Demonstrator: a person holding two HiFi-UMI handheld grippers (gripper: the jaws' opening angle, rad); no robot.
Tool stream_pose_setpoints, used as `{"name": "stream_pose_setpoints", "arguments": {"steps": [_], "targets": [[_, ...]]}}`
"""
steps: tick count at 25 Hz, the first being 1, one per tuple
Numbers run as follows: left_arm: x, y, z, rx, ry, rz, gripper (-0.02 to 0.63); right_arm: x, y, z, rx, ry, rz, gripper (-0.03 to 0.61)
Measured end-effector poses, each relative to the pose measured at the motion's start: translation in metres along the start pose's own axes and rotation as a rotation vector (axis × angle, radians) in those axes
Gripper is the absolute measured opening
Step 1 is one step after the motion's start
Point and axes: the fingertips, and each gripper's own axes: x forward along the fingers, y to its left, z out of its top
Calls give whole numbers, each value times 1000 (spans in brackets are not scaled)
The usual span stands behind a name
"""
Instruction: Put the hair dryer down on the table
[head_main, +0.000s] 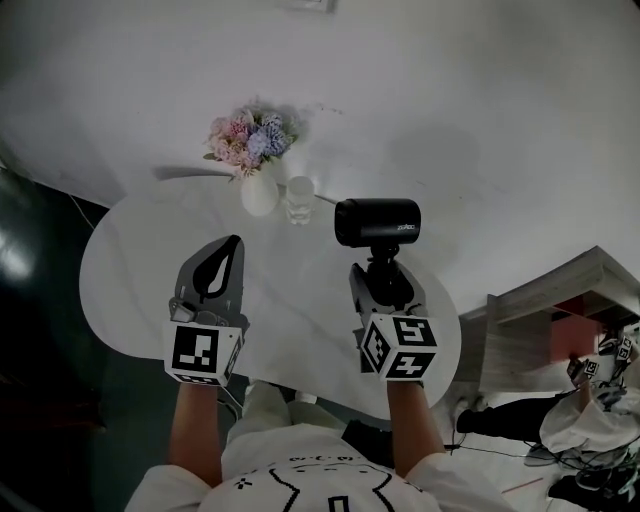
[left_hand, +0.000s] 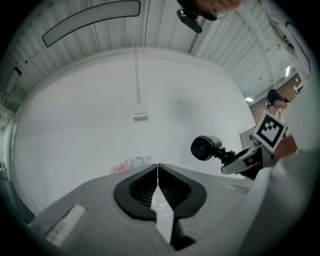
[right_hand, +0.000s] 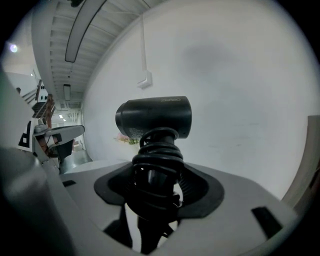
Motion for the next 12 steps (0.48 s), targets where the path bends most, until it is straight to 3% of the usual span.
{"name": "stream_pose_setpoints", "arguments": {"steps": [12], "targets": [[68,20,-36,-38,42,-154,20,83,-17,-51,104,212,-122,259]]}}
